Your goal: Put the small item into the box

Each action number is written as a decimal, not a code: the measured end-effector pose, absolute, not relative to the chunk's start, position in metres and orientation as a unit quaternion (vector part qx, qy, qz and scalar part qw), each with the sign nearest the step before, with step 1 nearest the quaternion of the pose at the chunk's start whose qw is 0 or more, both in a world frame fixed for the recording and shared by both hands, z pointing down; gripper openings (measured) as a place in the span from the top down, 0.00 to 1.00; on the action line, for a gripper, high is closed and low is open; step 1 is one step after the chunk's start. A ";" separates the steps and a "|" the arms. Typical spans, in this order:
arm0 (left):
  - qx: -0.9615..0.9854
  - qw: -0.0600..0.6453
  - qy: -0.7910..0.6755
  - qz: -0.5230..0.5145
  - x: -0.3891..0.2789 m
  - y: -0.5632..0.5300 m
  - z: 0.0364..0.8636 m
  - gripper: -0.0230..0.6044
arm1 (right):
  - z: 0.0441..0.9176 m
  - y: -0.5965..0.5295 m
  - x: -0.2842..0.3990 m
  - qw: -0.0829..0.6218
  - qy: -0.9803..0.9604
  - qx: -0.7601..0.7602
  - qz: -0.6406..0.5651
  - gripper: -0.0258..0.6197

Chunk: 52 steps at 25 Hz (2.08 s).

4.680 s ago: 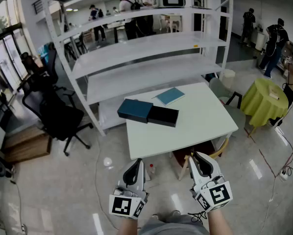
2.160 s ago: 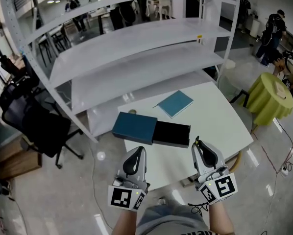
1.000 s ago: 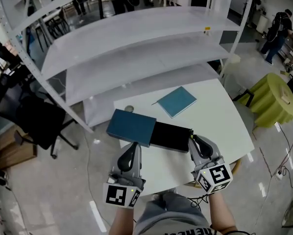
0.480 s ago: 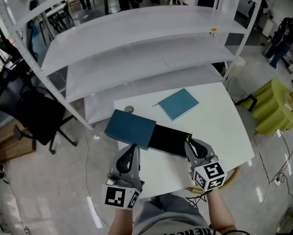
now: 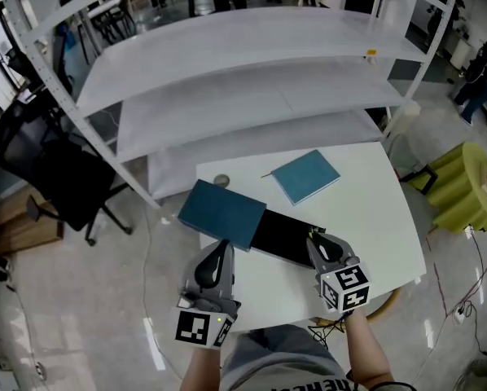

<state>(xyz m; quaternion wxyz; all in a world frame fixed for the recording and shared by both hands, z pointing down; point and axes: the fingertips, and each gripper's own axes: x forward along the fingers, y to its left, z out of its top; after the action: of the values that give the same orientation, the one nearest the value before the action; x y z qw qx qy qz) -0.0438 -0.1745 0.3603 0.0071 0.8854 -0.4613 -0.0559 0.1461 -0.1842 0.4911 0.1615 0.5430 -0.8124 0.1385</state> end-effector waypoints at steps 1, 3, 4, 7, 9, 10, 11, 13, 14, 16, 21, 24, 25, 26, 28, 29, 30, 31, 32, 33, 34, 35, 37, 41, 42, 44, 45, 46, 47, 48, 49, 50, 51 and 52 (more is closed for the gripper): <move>0.884 0.007 -0.464 -0.055 -0.045 -0.175 0.361 0.94 | 0.495 -0.186 0.146 0.166 -0.813 0.540 0.141 0.87; 0.881 0.008 -0.469 -0.054 -0.047 -0.176 0.363 0.94 | 0.502 -0.190 0.145 0.176 -0.814 0.534 0.147 0.87; 0.880 0.008 -0.472 -0.053 -0.048 -0.177 0.364 0.94 | 0.506 -0.191 0.144 0.181 -0.815 0.531 0.149 0.87; 0.877 0.009 -0.479 -0.051 -0.051 -0.178 0.365 0.94 | 0.517 -0.197 0.143 0.195 -0.815 0.522 0.159 0.87; 0.874 0.010 -0.483 -0.049 -0.052 -0.179 0.367 0.94 | 0.524 -0.200 0.143 0.203 -0.816 0.515 0.167 0.87; 0.873 0.011 -0.485 -0.049 -0.053 -0.180 0.367 0.94 | 0.528 -0.201 0.143 0.207 -0.816 0.512 0.171 0.87; 0.872 0.011 -0.487 -0.048 -0.053 -0.181 0.368 0.94 | 0.532 -0.203 0.142 0.212 -0.816 0.509 0.175 0.87; 0.869 0.012 -0.492 -0.049 -0.054 -0.182 0.368 0.94 | 0.538 -0.206 0.142 0.222 -0.816 0.502 0.182 0.87; 0.868 0.013 -0.494 -0.048 -0.055 -0.182 0.368 0.94 | 0.542 -0.207 0.141 0.226 -0.816 0.499 0.185 0.87; 0.865 0.014 -0.499 -0.047 -0.058 -0.183 0.370 0.94 | 0.548 -0.210 0.140 0.236 -0.817 0.492 0.189 0.87; 0.859 0.016 -0.511 -0.043 -0.063 -0.183 0.372 0.94 | 0.563 -0.215 0.138 0.257 -0.816 0.477 0.201 0.87; 0.856 0.017 -0.516 -0.039 -0.065 -0.184 0.373 0.94 | 0.572 -0.219 0.137 0.271 -0.813 0.471 0.210 0.87; 0.855 0.017 -0.517 -0.038 -0.066 -0.184 0.373 0.94 | 0.576 -0.220 0.137 0.275 -0.812 0.469 0.213 0.87; 0.854 0.018 -0.518 -0.038 -0.067 -0.183 0.374 0.94 | 0.579 -0.221 0.136 0.279 -0.811 0.467 0.216 0.87; 0.852 0.019 -0.522 -0.037 -0.070 -0.183 0.375 0.94 | 0.585 -0.223 0.134 0.287 -0.810 0.461 0.222 0.87; 0.851 0.019 -0.524 -0.037 -0.071 -0.183 0.376 0.94 | 0.588 -0.224 0.132 0.291 -0.809 0.458 0.224 0.87; 0.850 0.019 -0.525 -0.036 -0.072 -0.182 0.376 0.94 | 0.591 -0.225 0.131 0.296 -0.808 0.455 0.227 0.87; 0.849 0.019 -0.527 -0.036 -0.073 -0.182 0.376 0.94 | 0.594 -0.226 0.130 0.301 -0.807 0.453 0.229 0.87; 0.848 0.020 -0.529 -0.035 -0.075 -0.183 0.376 0.94 | 0.597 -0.227 0.130 0.304 -0.807 0.450 0.232 0.87; 0.846 0.020 -0.531 -0.035 -0.076 -0.183 0.376 0.94 | 0.600 -0.228 0.128 0.307 -0.806 0.448 0.236 0.87; 0.845 0.020 -0.532 -0.034 -0.077 -0.183 0.377 0.94 | 0.602 -0.230 0.127 0.310 -0.806 0.445 0.239 0.87; 0.845 0.020 -0.534 -0.034 -0.078 -0.183 0.377 0.94 | 0.605 -0.231 0.126 0.312 -0.805 0.441 0.243 0.87; 0.843 0.020 -0.536 -0.032 -0.080 -0.182 0.377 0.94 | 0.612 -0.232 0.122 0.321 -0.803 0.435 0.251 0.87; 0.839 0.022 -0.543 -0.029 -0.083 -0.179 0.377 0.94 | 0.625 -0.232 0.120 0.343 -0.794 0.426 0.264 0.87; 0.837 0.022 -0.545 -0.029 -0.085 -0.179 0.378 0.94 | 0.628 -0.232 0.119 0.349 -0.792 0.424 0.266 0.87; 0.835 0.022 -0.550 -0.028 -0.088 -0.178 0.378 0.94 | 0.632 -0.233 0.117 0.359 -0.790 0.420 0.266 0.87; 0.833 0.022 -0.552 -0.028 -0.090 -0.178 0.378 0.94 | 0.634 -0.234 0.117 0.365 -0.788 0.419 0.266 0.87; 0.832 0.022 -0.554 -0.027 -0.091 -0.177 0.378 0.94 | 0.636 -0.235 0.116 0.370 -0.786 0.417 0.266 0.87; 0.831 0.023 -0.555 -0.026 -0.093 -0.177 0.378 0.94 | 0.638 -0.235 0.115 0.375 -0.785 0.415 0.267 0.87; 0.830 0.024 -0.557 -0.025 -0.095 -0.176 0.379 0.94 | 0.641 -0.235 0.115 0.381 -0.783 0.413 0.268 0.87; 0.828 0.025 -0.559 -0.024 -0.096 -0.176 0.380 0.94 | 0.643 -0.235 0.114 0.386 -0.780 0.412 0.269 0.87; 0.827 0.026 -0.561 -0.023 -0.098 -0.175 0.381 0.94 | 0.646 -0.235 0.114 0.390 -0.778 0.411 0.270 0.87; 0.826 0.026 -0.563 -0.023 -0.100 -0.175 0.382 0.94 | 0.648 -0.235 0.114 0.395 -0.776 0.411 0.271 0.87; 0.825 0.027 -0.565 -0.023 -0.101 -0.174 0.382 0.94 | 0.650 -0.236 0.114 0.399 -0.772 0.412 0.273 0.87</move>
<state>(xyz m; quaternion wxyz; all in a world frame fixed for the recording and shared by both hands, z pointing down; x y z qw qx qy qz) -0.1013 -0.1744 0.3819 0.0267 0.8246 -0.5646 -0.0226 0.1137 -0.2355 0.6496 0.3995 0.4120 -0.7722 0.2726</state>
